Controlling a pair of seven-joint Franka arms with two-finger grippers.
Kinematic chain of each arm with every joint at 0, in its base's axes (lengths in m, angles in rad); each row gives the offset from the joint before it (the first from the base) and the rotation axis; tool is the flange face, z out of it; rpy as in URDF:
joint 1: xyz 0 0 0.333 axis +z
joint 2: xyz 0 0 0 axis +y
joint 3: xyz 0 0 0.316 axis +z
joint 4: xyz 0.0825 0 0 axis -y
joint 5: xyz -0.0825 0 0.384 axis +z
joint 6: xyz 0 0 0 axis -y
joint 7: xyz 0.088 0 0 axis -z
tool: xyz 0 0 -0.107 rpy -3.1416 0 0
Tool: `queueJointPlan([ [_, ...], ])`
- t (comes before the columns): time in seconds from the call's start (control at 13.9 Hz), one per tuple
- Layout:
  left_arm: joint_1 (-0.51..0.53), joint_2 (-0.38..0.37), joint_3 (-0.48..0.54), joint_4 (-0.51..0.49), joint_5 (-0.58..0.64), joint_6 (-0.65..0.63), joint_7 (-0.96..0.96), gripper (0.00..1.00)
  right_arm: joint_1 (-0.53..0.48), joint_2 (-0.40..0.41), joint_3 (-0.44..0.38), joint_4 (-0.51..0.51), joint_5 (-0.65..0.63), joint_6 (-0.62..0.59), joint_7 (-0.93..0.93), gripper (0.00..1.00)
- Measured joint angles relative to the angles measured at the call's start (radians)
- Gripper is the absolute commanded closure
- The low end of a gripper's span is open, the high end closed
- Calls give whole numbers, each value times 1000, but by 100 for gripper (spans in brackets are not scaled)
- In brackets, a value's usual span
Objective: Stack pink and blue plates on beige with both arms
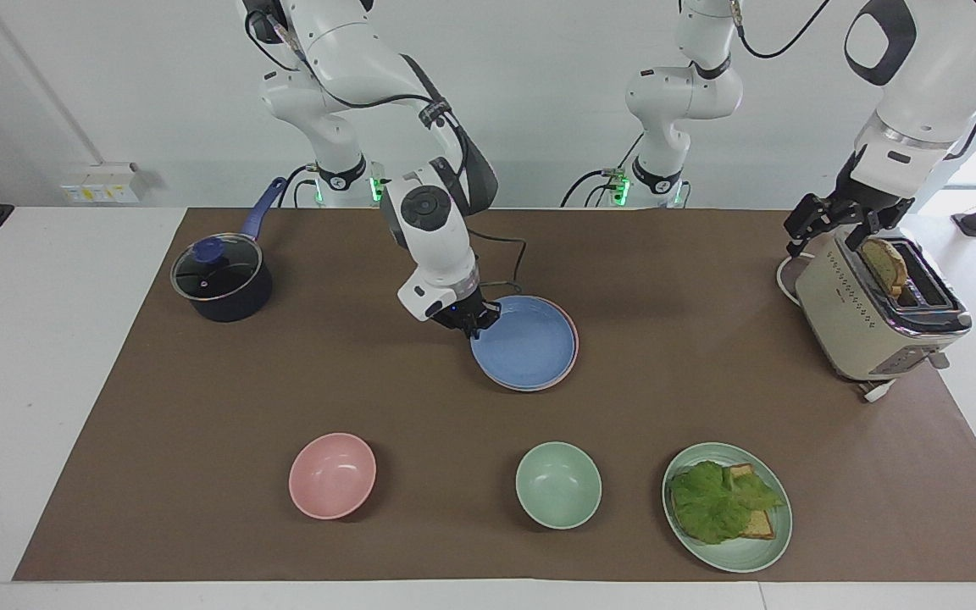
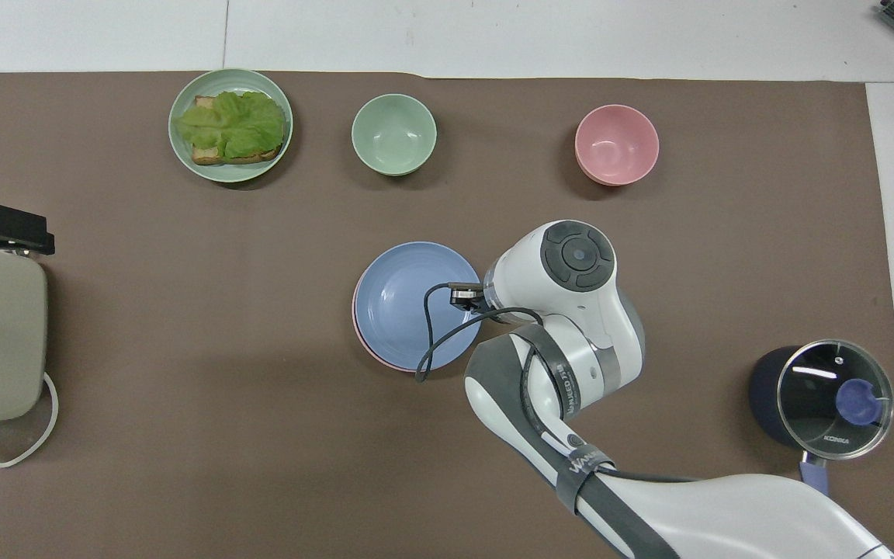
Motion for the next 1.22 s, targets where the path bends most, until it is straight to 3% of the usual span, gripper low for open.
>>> queueJointPlan([
  [0.43,0,0,0,0,0,0,0,0,-16,-24,-11,43,-46,9,-2,0],
  [0.65,0,0,0,0,0,0,0,0,-97,-79,-15,56,-138,-6,-5,0],
  [0.86,0,0,0,0,0,0,0,0,-183,-139,-16,98,-159,-125,-21,0],
  [1.22,0,0,0,0,0,0,0,0,-215,-247,-17,156,-179,-261,-21,0],
])
